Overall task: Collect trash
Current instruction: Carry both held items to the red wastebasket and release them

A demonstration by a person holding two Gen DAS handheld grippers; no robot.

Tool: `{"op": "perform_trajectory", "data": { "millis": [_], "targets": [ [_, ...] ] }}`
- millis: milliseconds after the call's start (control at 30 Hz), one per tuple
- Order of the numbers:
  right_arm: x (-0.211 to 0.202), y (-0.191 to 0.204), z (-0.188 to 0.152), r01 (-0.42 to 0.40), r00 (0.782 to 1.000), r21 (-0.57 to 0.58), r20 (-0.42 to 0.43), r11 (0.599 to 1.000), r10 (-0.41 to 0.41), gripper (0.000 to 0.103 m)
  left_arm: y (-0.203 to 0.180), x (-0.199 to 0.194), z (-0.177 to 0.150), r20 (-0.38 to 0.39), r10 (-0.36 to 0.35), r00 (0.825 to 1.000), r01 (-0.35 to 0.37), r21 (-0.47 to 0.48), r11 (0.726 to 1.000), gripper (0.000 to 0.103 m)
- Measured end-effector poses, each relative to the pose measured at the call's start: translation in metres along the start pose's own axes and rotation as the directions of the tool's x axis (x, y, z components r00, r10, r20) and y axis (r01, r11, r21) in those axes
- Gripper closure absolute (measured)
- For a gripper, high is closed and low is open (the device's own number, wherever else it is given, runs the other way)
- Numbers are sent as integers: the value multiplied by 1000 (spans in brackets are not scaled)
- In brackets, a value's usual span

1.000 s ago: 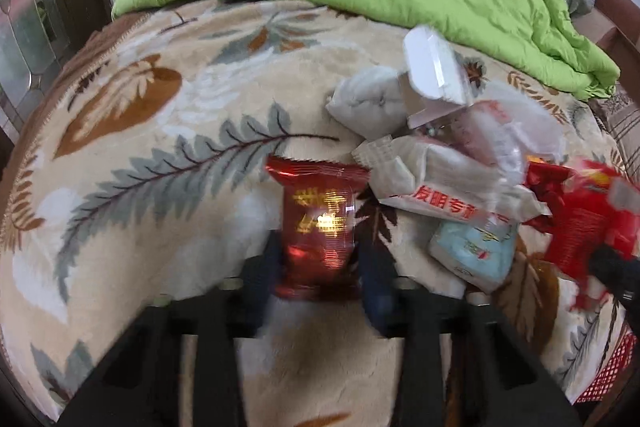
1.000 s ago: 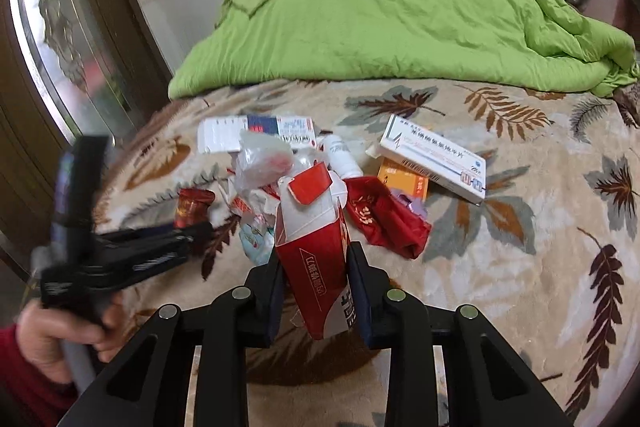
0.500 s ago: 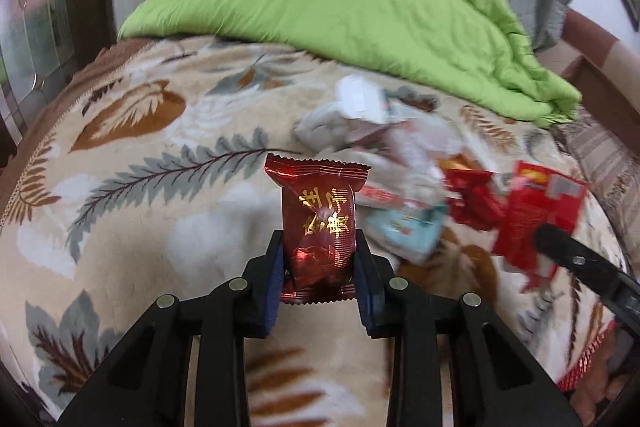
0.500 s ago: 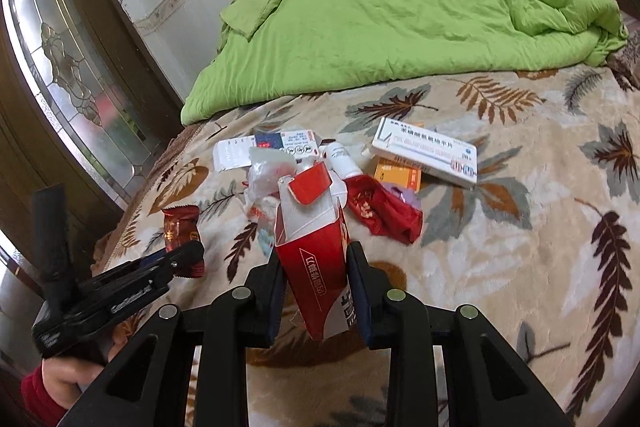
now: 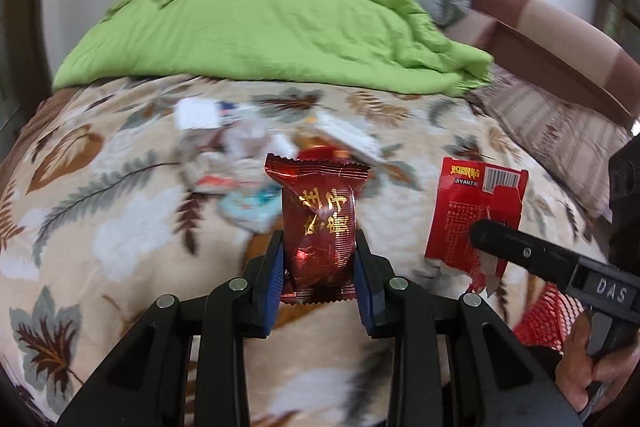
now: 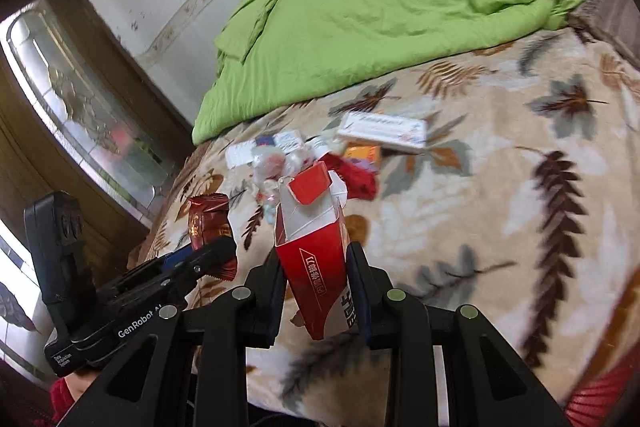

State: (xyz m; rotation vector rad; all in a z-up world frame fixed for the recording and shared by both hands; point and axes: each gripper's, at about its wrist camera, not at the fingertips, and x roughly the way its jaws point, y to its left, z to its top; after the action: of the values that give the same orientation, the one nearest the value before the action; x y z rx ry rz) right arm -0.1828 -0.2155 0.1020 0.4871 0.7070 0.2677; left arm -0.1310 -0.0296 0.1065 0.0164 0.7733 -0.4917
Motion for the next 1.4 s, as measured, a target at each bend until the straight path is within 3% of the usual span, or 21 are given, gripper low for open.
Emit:
{"op": "perform_trajectory", "data": {
  "millis": [233,533,833,1033,1100,1167,1267,1400],
  "targets": [
    [-81,-51,-5,56,996,111,69,992,-64,72,-72,-10,-1,-13,-132,991,132,115,985,73],
    [-190,-113,-38,191,967,238,123,952,-225,72,-180,-13,-15,-97,-286,953,302,266,916,73],
    [-253,-166,-83,274,934,381,115,883,-339,71,-281,-8,-45,-237,-390,890,454,366,812,73],
    [-269,-193,-103,315,914,444,96,839,-394,68,-325,4,-68,-322,-408,855,512,387,767,73],
    [-274,-199,-106,338,903,456,89,823,-420,66,-333,5,-73,-325,-406,854,513,399,760,71],
    [-277,-203,-107,347,896,474,90,810,-436,60,-341,6,-76,-330,-404,854,514,410,753,58],
    [-280,-205,-107,355,889,479,92,803,-448,58,-342,4,-76,-313,-409,857,511,417,752,49],
    [-282,-202,-105,357,886,473,101,805,-452,57,-337,0,-73,-292,-401,868,494,426,758,48]
  ]
}}
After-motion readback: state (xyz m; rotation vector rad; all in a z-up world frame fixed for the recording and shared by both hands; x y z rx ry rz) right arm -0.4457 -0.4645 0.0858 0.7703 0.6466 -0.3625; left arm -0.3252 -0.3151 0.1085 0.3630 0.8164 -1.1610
